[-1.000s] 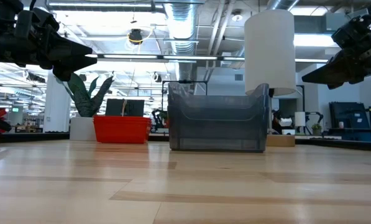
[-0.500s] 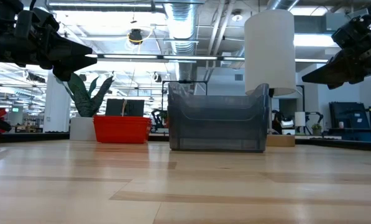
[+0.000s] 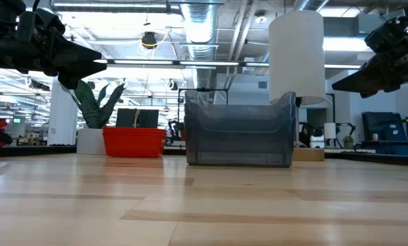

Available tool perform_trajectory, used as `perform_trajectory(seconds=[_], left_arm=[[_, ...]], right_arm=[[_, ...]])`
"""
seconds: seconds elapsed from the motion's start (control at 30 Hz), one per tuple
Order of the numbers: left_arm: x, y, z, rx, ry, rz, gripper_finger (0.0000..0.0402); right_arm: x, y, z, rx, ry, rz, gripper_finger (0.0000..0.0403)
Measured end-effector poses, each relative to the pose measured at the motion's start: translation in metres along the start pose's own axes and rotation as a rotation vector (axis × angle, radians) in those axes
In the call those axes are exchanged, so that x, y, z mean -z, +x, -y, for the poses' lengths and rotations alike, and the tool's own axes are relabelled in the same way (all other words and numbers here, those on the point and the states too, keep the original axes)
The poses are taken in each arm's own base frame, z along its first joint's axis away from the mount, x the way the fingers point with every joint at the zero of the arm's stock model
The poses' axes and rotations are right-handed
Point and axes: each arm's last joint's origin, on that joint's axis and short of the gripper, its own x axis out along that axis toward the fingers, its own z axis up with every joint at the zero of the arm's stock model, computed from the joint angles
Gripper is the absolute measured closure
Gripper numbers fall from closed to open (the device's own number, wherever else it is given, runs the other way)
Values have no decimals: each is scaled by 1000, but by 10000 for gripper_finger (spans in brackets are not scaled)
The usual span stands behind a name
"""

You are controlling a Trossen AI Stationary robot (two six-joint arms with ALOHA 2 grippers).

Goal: Stack baskets by color
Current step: Return to Home Position

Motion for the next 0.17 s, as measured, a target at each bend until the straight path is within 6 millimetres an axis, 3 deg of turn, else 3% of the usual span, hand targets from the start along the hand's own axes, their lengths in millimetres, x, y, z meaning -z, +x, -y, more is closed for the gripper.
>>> perform_trajectory(seconds=[0.17], left_arm=[[0, 0, 0, 0, 0, 0, 212]], right_arm=[[0, 0, 0, 0, 0, 0, 375]])
